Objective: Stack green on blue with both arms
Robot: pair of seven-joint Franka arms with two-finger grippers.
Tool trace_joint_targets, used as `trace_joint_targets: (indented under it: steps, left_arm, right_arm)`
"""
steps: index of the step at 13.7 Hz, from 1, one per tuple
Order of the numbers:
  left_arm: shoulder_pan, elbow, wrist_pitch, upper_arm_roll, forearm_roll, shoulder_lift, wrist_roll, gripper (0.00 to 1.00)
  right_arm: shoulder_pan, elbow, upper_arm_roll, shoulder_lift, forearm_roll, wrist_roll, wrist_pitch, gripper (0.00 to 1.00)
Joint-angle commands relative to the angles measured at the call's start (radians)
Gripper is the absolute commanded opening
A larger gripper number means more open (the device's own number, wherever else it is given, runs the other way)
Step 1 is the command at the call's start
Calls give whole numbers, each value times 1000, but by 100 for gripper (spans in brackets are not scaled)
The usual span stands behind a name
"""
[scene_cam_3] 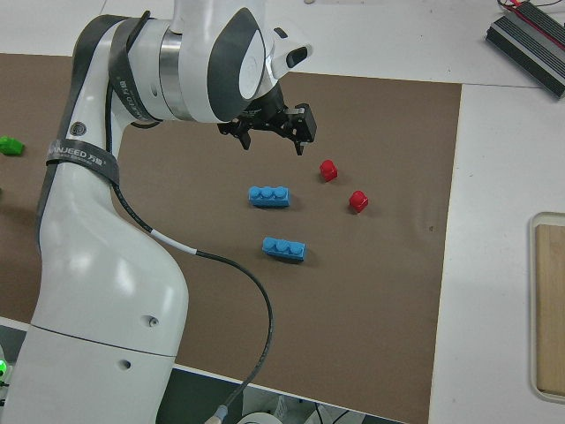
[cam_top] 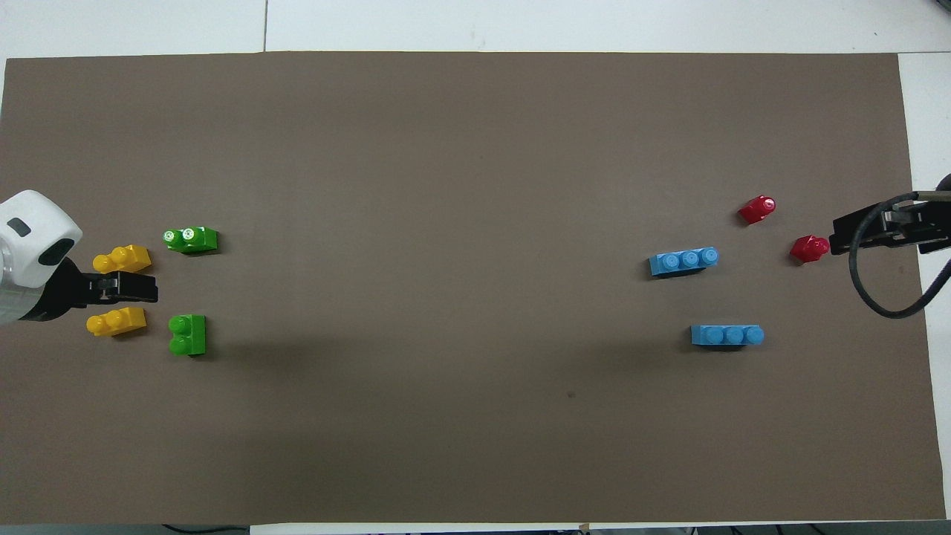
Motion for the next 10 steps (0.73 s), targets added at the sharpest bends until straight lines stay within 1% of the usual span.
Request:
trace_joint_targets:
  steps: [1,2,3,5,7,9,10]
  left_arm:
    - [12,-61,88,-6,-8,16,36,100]
    - [18,-68,96,-7,-8,30,39,100]
    - [32,-81,108,-7,-8,40,42,100]
    - [33,-135,173,-7,-8,44,50,100]
    - [33,-175,219,-7,-8,53,55,100]
    - [53,-216,252,-7,-8,68,53,100]
    - [61,-226,260,-7,-8,68,52,100]
  right_arm:
    - [-13,-99,5,-55,15,86,69,99]
    - [-14,-151,4,-72,44,214,127,99]
    - [-22,-180,-1,-77,86,336,166,99]
    - [-28,-185,-1,-58,105,522,186,97]
    - [-29,-185,-1,-18,151,759,223,96]
    - [-36,-176,-1,43,214,1027,241,96]
    - [-51,-173,-3,69,257,1070,257,96]
